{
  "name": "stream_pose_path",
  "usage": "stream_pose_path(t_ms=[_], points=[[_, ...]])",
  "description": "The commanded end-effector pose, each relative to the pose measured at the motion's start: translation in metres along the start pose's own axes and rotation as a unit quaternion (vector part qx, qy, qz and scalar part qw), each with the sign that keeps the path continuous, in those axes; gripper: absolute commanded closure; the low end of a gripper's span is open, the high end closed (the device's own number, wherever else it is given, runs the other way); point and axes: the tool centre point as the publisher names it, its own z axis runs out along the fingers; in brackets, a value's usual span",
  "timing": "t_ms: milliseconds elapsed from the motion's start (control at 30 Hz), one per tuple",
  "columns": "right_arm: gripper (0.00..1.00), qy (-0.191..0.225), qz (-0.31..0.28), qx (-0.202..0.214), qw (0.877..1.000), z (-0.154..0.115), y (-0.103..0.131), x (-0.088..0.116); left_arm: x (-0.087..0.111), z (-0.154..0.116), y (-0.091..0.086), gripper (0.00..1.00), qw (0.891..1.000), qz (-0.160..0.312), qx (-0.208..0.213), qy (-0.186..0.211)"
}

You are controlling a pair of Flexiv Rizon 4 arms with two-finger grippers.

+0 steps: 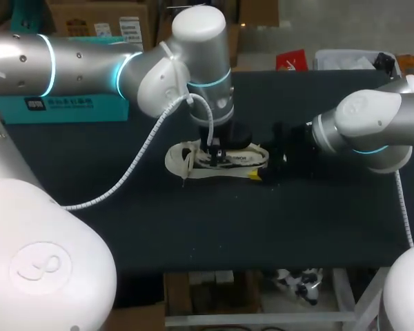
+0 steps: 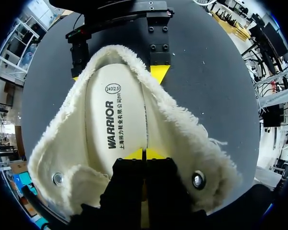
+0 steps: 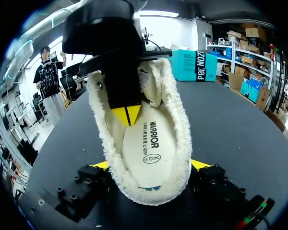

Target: Open the shoe tongue, take the insole out of the shoe, put the insole back into the shoe, and pack the shoe into the shoebox

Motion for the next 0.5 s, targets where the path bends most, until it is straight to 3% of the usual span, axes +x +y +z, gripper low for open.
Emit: stream_pose_path(t_ms=[33,133,200,367,500], points=[[1.00,0.001,0.000,-0.001,1.000,0.0038,-0.0057,-0.0015,0.0078,0.0288,0.0000,1.00,1.000,-0.002,0.000,-0.011],[1.00,0.001,0.000,-0.001,1.000,0.0038,-0.0057,-0.0015,0.0079,0.0287,-0.0002,1.00,1.000,-0.002,0.001,-0.013],[1.00,0.001,0.000,-0.001,1.000,0.0038,-0.0057,-0.0015,0.0077,0.0277,-0.0007,0.89,1.000,-0.002,0.002,-0.015],[1.00,0.001,0.000,-0.001,1.000,0.0038,-0.0057,-0.0015,0.0053,0.0289,-0.0009,0.94,1.000,-0.007,-0.001,-0.025],[1.00,0.001,0.000,-0.001,1.000,0.0038,-0.0057,-0.0015,0.0025,0.0362,-0.0004,0.89,0.999,-0.014,-0.008,-0.038]])
